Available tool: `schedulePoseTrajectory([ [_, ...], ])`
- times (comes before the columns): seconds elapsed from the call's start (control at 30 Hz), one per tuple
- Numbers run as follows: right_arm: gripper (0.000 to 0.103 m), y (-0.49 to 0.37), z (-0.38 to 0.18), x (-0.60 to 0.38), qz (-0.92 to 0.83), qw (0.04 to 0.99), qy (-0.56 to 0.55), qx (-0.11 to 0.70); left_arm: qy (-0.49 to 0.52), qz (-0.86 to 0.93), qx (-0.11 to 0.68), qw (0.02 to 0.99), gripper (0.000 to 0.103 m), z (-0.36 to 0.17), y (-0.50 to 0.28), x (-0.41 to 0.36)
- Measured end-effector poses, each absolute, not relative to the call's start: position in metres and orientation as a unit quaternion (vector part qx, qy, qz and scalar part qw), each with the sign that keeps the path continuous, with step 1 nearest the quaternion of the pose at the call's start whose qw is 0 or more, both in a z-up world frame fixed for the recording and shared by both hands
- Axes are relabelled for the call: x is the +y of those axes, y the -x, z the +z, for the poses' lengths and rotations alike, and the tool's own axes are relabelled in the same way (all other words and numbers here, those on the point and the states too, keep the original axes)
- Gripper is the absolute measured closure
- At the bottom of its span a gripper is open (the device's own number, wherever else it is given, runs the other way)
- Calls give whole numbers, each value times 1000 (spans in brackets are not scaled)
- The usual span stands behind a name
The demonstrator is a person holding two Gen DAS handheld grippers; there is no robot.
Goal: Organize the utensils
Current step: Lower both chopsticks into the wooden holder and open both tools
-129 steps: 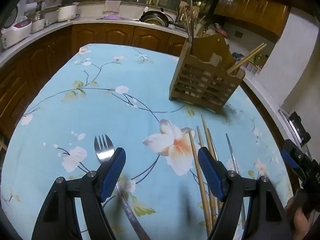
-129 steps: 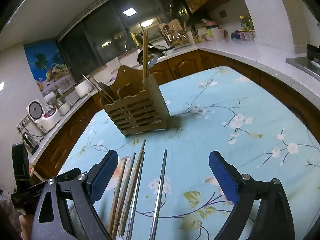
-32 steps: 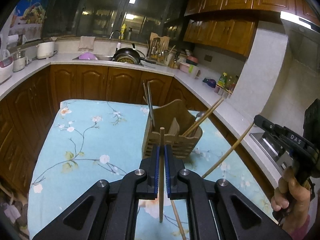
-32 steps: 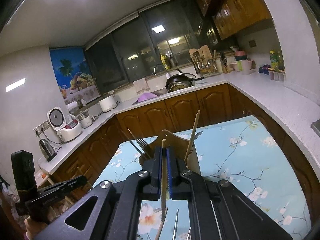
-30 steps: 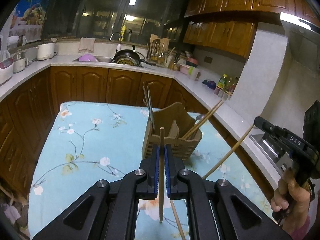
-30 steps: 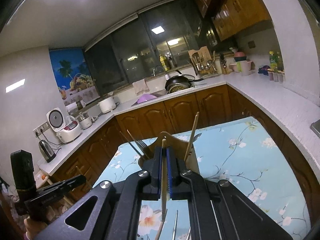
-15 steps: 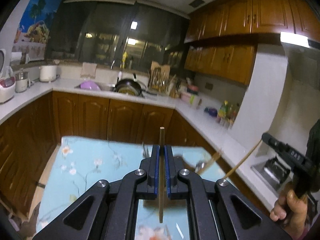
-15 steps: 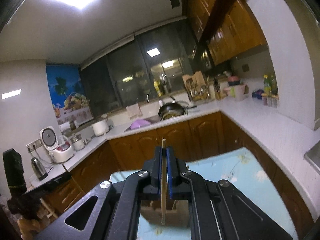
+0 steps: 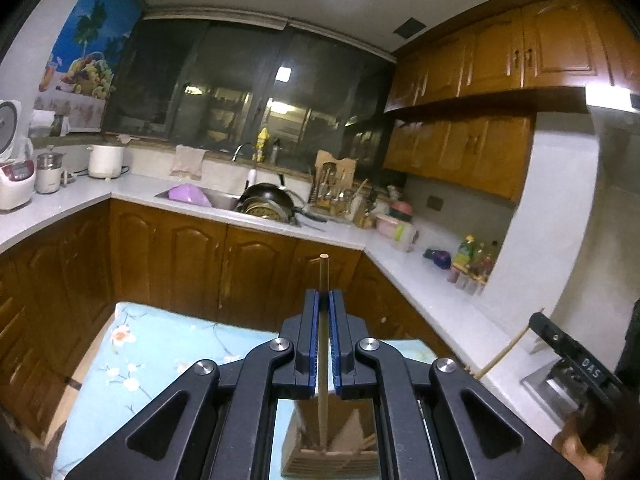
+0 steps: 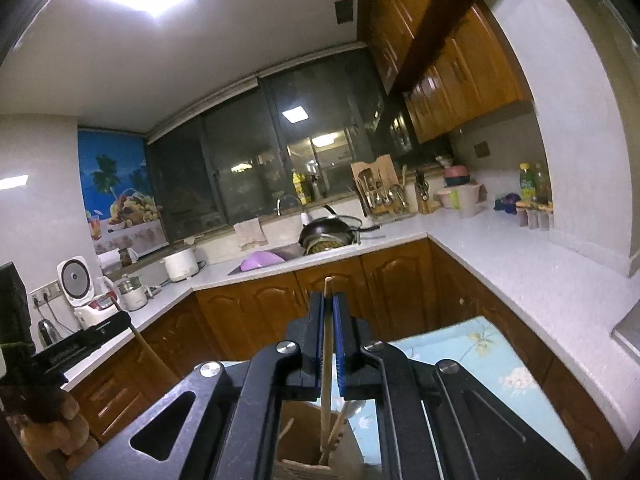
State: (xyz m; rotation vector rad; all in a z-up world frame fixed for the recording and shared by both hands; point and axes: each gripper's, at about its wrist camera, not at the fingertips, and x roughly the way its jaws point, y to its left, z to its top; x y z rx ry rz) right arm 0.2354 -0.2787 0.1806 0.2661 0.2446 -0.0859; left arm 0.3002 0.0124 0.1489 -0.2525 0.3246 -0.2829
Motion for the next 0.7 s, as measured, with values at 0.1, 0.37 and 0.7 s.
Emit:
schedulePoseTrajectory([
  [0.1, 99, -240, 164, -280, -43, 980, -138, 136, 124, -135, 180, 966, 100, 128, -308, 4],
  [0.37, 98, -251, 127, -285, -41, 969, -157, 185, 128, -133, 234, 955, 100, 91, -324, -3],
  [0.7, 98, -258, 111, -281, -35, 962, -154, 222, 121, -137, 252, 950, 99, 112, -344, 6],
])
